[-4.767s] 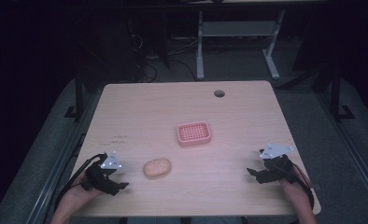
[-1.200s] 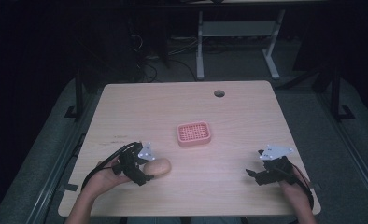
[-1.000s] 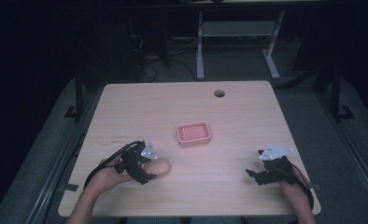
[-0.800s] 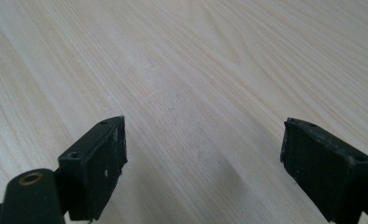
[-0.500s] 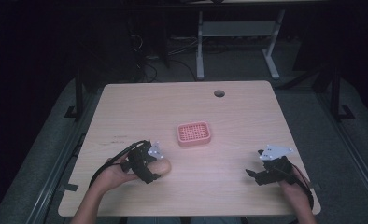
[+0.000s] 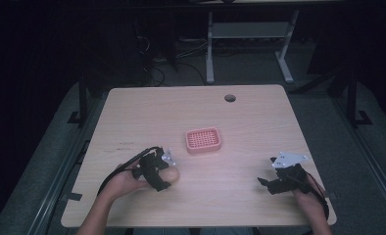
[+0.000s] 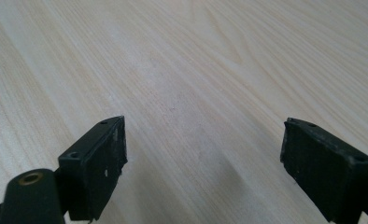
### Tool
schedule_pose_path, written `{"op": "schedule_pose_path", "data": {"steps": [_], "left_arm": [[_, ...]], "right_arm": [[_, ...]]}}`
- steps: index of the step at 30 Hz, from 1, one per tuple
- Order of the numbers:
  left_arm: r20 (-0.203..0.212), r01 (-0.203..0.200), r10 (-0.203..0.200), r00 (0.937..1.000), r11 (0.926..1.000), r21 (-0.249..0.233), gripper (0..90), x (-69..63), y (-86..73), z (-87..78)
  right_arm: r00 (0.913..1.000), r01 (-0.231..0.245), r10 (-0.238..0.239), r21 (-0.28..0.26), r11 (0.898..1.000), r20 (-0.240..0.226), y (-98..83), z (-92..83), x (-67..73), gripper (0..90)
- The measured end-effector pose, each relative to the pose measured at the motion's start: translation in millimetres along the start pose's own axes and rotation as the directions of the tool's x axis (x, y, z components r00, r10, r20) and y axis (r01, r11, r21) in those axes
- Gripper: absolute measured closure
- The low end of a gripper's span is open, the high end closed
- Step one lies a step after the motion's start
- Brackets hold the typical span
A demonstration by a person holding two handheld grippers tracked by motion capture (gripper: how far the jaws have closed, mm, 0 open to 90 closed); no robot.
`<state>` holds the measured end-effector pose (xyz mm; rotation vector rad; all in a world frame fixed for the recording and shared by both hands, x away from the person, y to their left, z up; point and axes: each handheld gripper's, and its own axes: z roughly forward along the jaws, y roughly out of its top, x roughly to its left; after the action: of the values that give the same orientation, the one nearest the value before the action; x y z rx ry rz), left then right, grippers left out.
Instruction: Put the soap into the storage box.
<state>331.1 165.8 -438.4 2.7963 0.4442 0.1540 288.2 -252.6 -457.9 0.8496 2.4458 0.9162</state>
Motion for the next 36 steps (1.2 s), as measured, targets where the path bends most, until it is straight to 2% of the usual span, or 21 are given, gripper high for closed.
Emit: {"op": "schedule_pose_path", "data": {"steps": [11,20,26,31,36], "left_arm": [[0.041,0.016,-0.017,0.9990,0.9996,0.022,28.9,4.8,4.1,4.9],[0.066,0.006,-0.007,0.9978,0.9998,0.019,31.8,4.5,4.6,3.8],[0.065,0.006,-0.007,0.9979,0.9998,0.016,31.9,4.8,4.9,3.7],[0.068,0.010,-0.009,0.9976,0.9999,-0.005,31.9,5.6,6.6,2.0],[0.068,-0.003,0.004,0.9977,1.0000,-0.009,31.9,6.8,12.2,-1.2]], "right_arm": [[1.0000,0.002,-0.002,-0.002,1.000,0.000,0.0,0.1,-0.3,13.9],[1.0000,-0.002,0.002,-0.003,1.000,0.002,-0.2,-0.4,-0.2,14.0],[1.0000,-0.002,0.002,-0.003,1.000,0.002,-0.2,-0.2,-0.6,13.9],[1.0000,-0.005,0.005,-0.005,1.000,0.003,-0.1,-0.5,-0.5,13.9],[1.0000,-0.004,0.004,-0.005,1.000,0.004,0.0,-0.4,-0.6,14.0]]}}
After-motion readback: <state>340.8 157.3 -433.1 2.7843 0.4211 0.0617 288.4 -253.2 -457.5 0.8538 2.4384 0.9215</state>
